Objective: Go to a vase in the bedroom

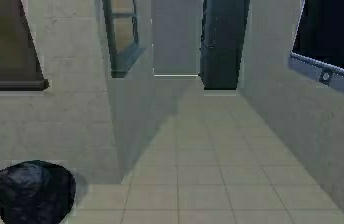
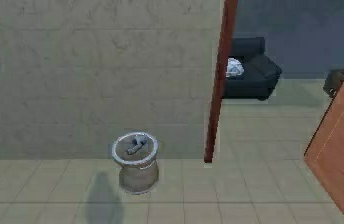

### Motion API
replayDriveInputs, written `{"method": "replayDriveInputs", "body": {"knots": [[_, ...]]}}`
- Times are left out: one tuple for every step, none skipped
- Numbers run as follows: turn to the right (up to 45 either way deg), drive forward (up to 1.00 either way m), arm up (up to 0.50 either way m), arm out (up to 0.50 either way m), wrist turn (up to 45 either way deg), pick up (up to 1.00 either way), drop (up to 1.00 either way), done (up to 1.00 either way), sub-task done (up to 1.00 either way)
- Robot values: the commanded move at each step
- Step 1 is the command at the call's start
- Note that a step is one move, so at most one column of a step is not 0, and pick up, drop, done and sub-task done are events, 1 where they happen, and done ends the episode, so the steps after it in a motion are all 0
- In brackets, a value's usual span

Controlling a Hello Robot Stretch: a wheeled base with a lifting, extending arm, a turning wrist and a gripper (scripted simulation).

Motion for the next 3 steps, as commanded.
{"method": "replayDriveInputs", "body": {"knots": [[45.0, 0.0, 0.0, 0.0, 0.0, 0.0, 0.0, 0.0, 0.0], [45.0, 0.0, 0.0, 0.0, 0.0, 0.0, 0.0, 0.0, 0.0], [30.0, 0.0, 0.0, 0.0, 0.0, 0.0, 0.0, 0.0, 0.0]]}}
